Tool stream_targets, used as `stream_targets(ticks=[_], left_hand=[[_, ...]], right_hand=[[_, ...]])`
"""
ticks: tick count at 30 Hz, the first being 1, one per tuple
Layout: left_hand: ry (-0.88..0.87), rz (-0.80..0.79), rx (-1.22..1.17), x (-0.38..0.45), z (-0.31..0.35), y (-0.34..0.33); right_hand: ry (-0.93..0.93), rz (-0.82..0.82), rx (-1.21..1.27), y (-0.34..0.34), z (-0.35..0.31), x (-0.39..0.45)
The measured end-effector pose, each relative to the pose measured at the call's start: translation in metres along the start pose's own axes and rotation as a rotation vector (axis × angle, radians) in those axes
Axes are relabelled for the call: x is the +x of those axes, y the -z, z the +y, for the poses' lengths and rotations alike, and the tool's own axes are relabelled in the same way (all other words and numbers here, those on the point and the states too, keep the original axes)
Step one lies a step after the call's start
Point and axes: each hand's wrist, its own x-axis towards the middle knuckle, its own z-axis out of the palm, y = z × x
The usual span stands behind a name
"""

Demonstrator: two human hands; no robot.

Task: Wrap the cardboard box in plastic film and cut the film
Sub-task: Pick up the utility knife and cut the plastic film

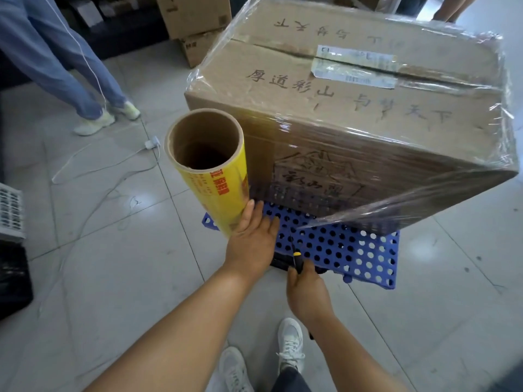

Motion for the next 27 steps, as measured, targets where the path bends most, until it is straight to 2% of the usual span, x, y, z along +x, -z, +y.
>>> stream_targets(ticks=[2,10,16,22,27], left_hand=[[0.018,-0.065,0.000,0.001,0.001,-0.002],[0.020,-0.142,0.025,0.008,0.006,-0.011],[0.020,-0.196,-0.065,0.018,0.016,-0.028],[0.032,-0.215,-0.148,0.016,0.022,-0.040],[0.035,-0.221,-0.124,0.018,0.018,-0.047]], right_hand=[[0.010,0.007,-0.004,-0.001,0.004,0.004],[-0.016,-0.042,-0.003,-0.015,-0.007,0.053],[0.022,-0.033,0.006,-0.025,0.020,0.033],[-0.023,-0.072,-0.017,-0.030,0.023,0.055],[-0.011,-0.054,-0.036,-0.027,0.024,0.066]])
